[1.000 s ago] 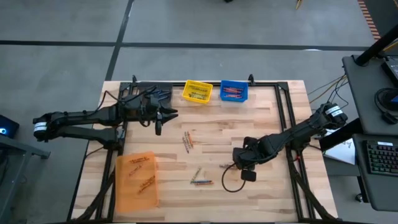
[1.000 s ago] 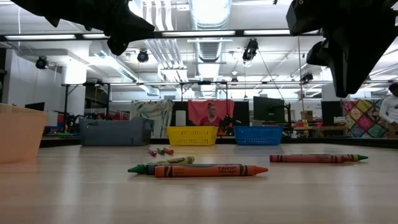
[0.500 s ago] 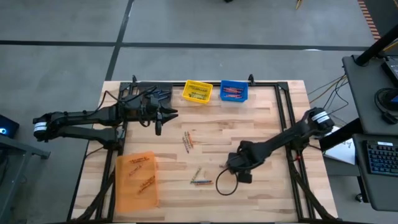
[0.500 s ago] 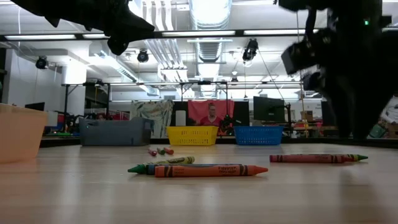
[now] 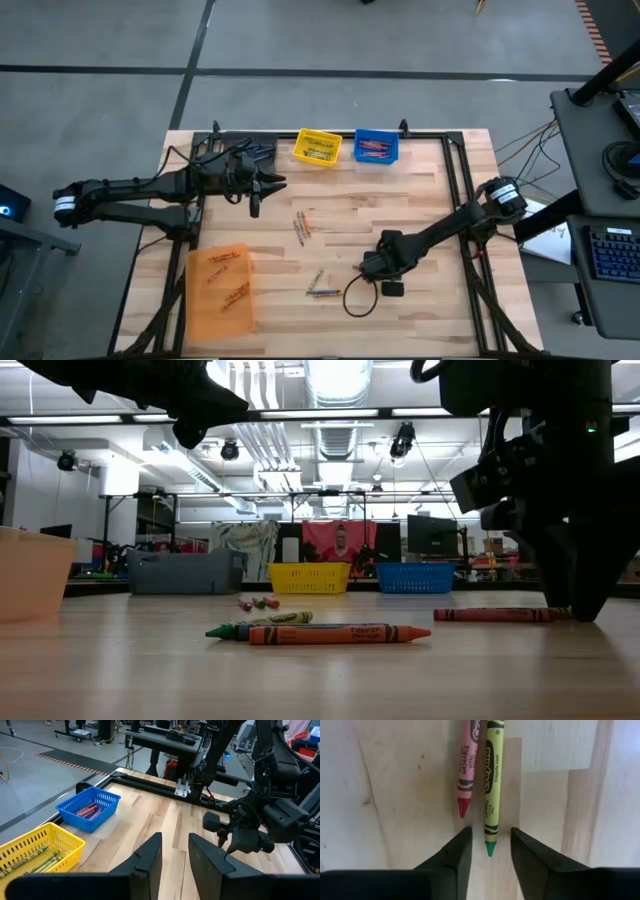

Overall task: Sort crayons
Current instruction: Put the green crayon into the yellow bin

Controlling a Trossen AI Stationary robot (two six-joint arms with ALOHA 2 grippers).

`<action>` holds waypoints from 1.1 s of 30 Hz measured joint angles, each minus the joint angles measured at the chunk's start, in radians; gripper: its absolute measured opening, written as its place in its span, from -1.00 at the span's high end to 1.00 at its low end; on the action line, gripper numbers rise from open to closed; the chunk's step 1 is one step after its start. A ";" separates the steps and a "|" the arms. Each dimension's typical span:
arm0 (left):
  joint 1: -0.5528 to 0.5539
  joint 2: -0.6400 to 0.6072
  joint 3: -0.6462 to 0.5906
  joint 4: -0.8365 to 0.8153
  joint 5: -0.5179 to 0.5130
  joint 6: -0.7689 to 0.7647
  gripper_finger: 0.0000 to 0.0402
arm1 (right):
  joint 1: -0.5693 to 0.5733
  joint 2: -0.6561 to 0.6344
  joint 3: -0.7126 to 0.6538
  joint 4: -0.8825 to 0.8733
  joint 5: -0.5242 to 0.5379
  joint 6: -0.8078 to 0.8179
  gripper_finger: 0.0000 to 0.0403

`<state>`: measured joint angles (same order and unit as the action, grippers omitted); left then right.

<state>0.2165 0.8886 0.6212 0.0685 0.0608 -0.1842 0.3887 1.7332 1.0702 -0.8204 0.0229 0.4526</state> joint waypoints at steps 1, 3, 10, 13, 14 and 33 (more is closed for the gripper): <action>0.000 0.000 0.000 0.001 0.000 0.000 0.61 | -0.001 0.000 0.000 0.001 -0.002 0.000 0.44; 0.000 0.000 0.000 0.002 0.000 0.000 0.61 | -0.005 0.000 -0.001 0.003 -0.006 0.000 0.55; -0.001 0.002 0.000 0.003 0.000 -0.001 0.61 | -0.017 -0.002 -0.002 -0.004 0.000 -0.008 0.93; -0.021 0.023 0.000 0.010 0.000 -0.012 0.61 | -0.031 -0.017 -0.004 -0.015 0.006 -0.008 0.94; -0.031 0.034 0.000 0.011 0.001 -0.012 0.61 | -0.038 -0.025 -0.005 -0.024 0.013 -0.008 0.94; -0.098 0.270 -0.001 0.144 -0.100 -0.001 0.61 | -0.379 -0.128 0.169 -0.087 0.058 -0.319 0.95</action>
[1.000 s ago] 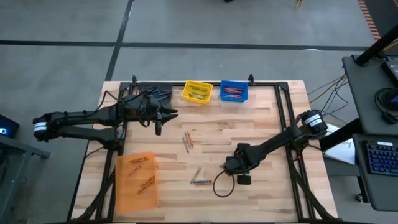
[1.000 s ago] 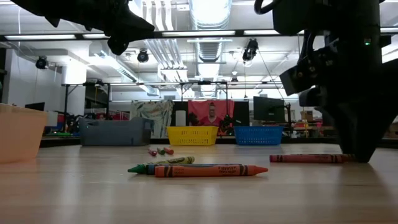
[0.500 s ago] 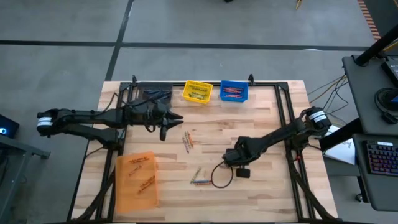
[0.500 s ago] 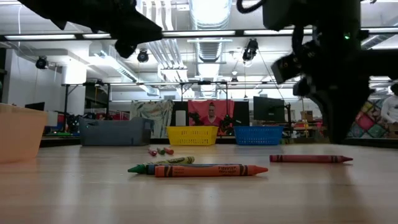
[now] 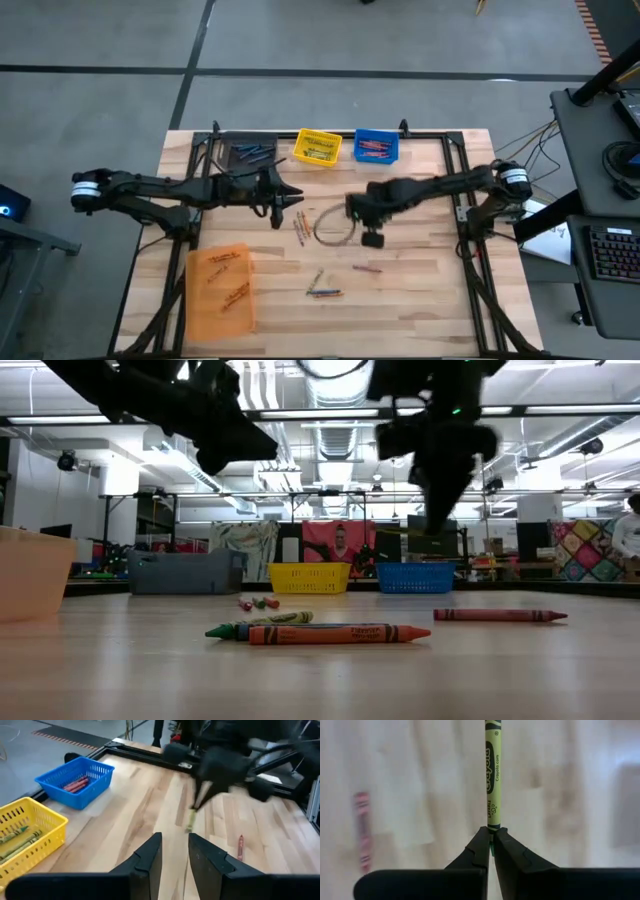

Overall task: Sort crayons
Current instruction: Put the green crayon into the yellow bin

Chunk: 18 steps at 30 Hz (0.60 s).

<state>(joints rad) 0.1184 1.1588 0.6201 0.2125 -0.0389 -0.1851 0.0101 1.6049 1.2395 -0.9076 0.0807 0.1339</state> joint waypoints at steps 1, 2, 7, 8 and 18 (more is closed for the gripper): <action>0.000 -0.006 0.000 -0.002 -0.001 0.004 0.61 | -0.031 0.009 0.016 -0.002 -0.001 -0.026 0.95; 0.000 -0.014 0.000 0.000 -0.001 0.009 0.61 | -0.064 0.020 0.033 -0.001 0.000 -0.052 0.95; 0.000 -0.065 0.000 0.001 -0.003 0.039 0.61 | -0.221 0.089 0.153 0.012 0.003 -0.174 0.95; 0.000 -0.075 0.000 0.001 -0.003 0.045 0.61 | -0.249 0.108 0.182 0.015 0.002 -0.203 0.95; 0.000 -0.130 0.000 0.007 -0.006 0.072 0.61 | -0.451 0.333 0.497 0.027 0.001 -0.401 0.95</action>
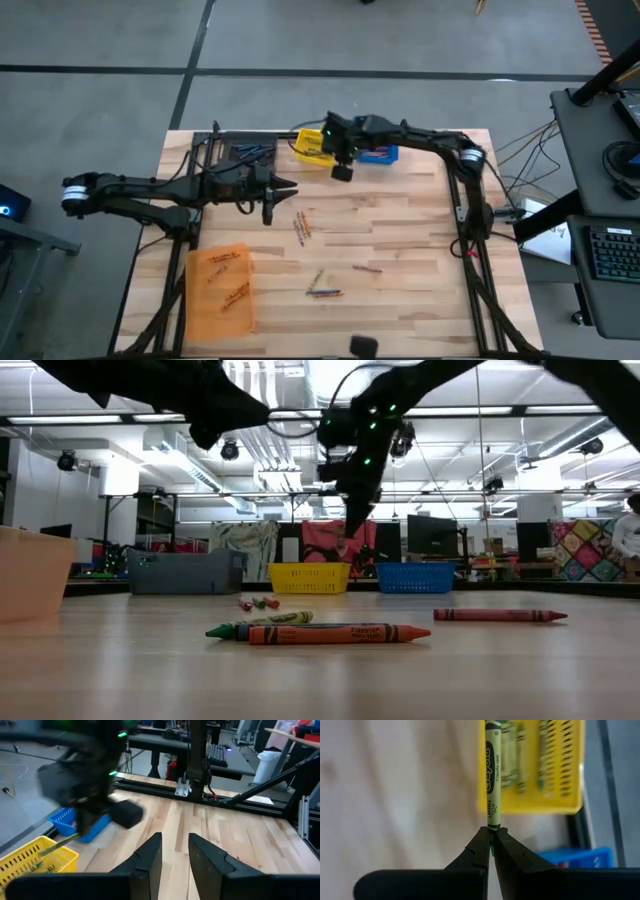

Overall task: Sort crayons
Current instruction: Put the green crayon into the yellow bin, then put the red crayon into the blue bin

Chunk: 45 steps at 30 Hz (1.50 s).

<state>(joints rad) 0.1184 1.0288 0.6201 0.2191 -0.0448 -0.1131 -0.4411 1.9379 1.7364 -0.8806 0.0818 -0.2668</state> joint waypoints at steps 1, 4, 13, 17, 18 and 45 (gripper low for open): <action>0.000 -0.003 0.000 0.000 0.000 0.000 0.61 | -0.013 0.029 0.034 0.000 0.000 -0.012 0.95; 0.000 -0.010 0.000 0.001 0.000 0.008 0.61 | -0.043 0.115 0.149 -0.004 0.000 -0.030 0.95; 0.000 -0.017 0.000 0.005 0.000 0.018 0.61 | -0.095 0.336 0.467 -0.065 -0.003 -0.039 0.95; 0.000 -0.017 0.000 0.005 -0.001 0.019 0.61 | -0.103 0.420 0.570 -0.146 -0.004 -0.024 0.95; 0.000 -0.017 0.000 0.005 -0.001 0.019 0.61 | -0.105 0.438 0.591 -0.165 -0.004 -0.024 0.95; 0.000 -0.016 0.000 0.004 0.000 0.009 0.61 | -0.113 0.463 0.613 -0.229 -0.064 0.030 0.61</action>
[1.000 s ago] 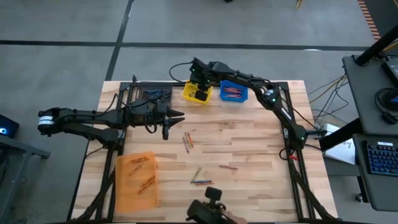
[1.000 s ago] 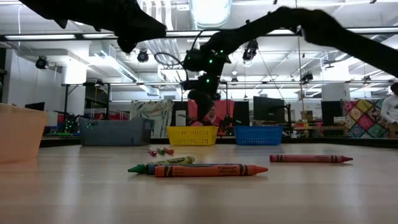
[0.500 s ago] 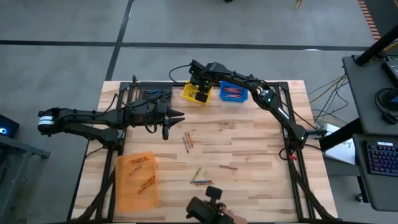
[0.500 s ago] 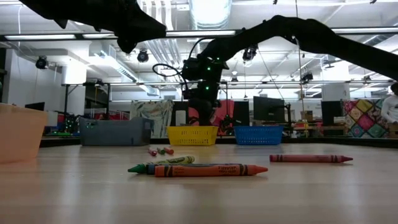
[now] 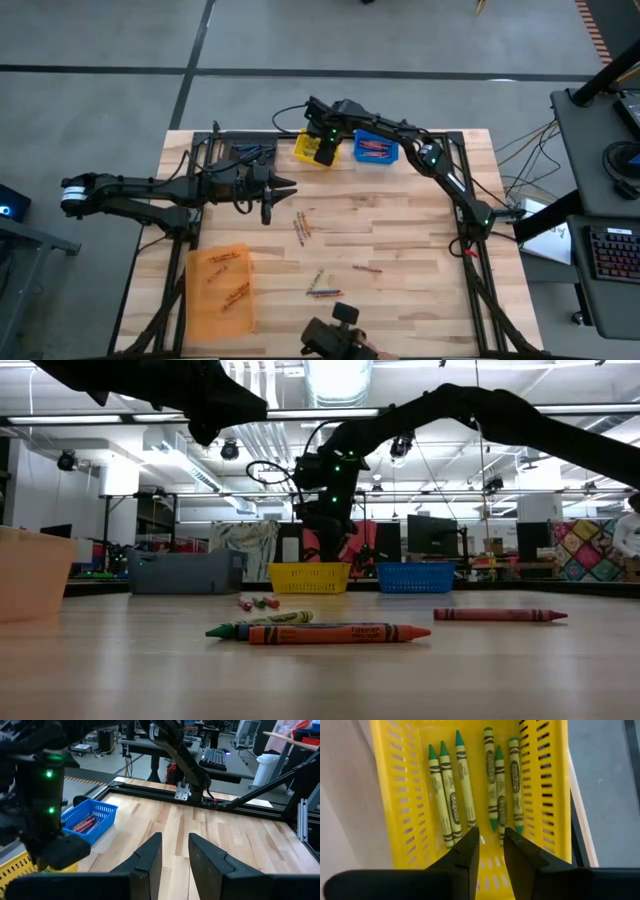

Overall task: Sort crayons
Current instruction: Put the red crayon into the blue bin

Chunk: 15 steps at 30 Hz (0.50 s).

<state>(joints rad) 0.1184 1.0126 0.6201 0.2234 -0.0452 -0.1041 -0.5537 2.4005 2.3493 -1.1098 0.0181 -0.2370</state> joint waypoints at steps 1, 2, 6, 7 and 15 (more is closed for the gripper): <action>0.000 0.000 0.000 -0.001 0.000 -0.003 0.61 | 0.000 -0.005 0.001 -0.011 0.000 0.008 0.61; 0.000 0.000 0.000 -0.002 0.000 -0.006 0.61 | 0.000 -0.011 0.004 -0.026 0.000 0.017 0.61; 0.000 0.000 0.000 -0.005 0.001 -0.010 0.61 | 0.004 -0.061 0.005 -0.102 -0.003 0.066 0.61; -0.001 0.000 0.000 -0.009 0.001 -0.012 0.61 | 0.005 -0.080 0.006 -0.126 -0.005 0.083 0.62; -0.056 0.001 0.000 -0.071 0.002 -0.018 0.61 | 0.045 -0.233 0.005 -0.355 -0.105 0.160 0.66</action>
<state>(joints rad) 0.0622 1.0134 0.6201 0.1523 -0.0428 -0.1219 -0.5091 2.1674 2.3547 -1.4645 -0.0864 -0.0773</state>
